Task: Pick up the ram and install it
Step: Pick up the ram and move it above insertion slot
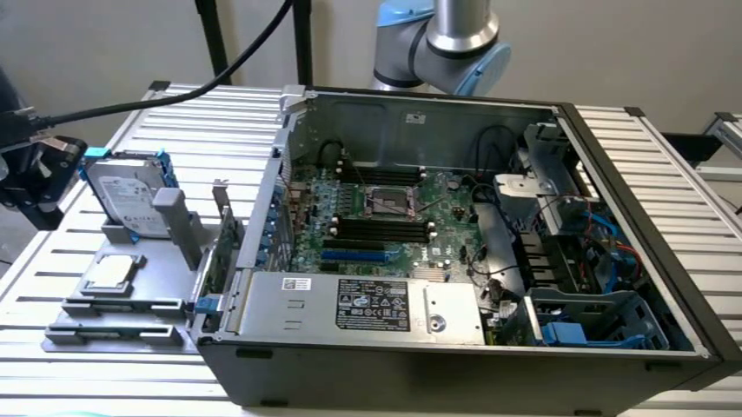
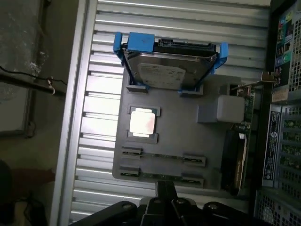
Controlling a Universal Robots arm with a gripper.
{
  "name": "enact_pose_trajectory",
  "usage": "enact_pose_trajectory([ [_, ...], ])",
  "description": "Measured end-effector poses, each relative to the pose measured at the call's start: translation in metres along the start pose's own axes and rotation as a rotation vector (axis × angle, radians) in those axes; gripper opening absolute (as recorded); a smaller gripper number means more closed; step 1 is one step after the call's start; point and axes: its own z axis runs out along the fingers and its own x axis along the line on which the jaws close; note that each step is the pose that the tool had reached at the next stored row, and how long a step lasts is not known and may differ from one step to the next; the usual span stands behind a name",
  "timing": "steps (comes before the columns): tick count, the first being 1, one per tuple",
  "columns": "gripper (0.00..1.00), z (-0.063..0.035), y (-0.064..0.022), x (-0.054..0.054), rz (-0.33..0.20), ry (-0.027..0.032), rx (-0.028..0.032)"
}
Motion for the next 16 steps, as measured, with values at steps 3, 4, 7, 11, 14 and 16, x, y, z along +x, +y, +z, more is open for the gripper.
enact_pose_trajectory([
  [3, 0.11, 0.0014, -0.0001, 0.0000, -0.054, 0.0020, 0.0008],
  [4, 0.11, 0.0019, -0.0001, 0.0000, -0.073, 0.0026, 0.0011],
  [7, 0.11, 0.0031, -0.0001, -0.0001, -0.127, 0.0046, 0.0019],
  [11, 0.11, 0.0047, -0.0002, -0.0001, -0.201, 0.0074, 0.0031],
  [14, 0.11, 0.0059, -0.0002, -0.0001, -0.255, 0.0094, 0.0038],
  [16, 0.11, 0.0066, -0.0003, -0.0001, -0.292, 0.0108, 0.0044],
])
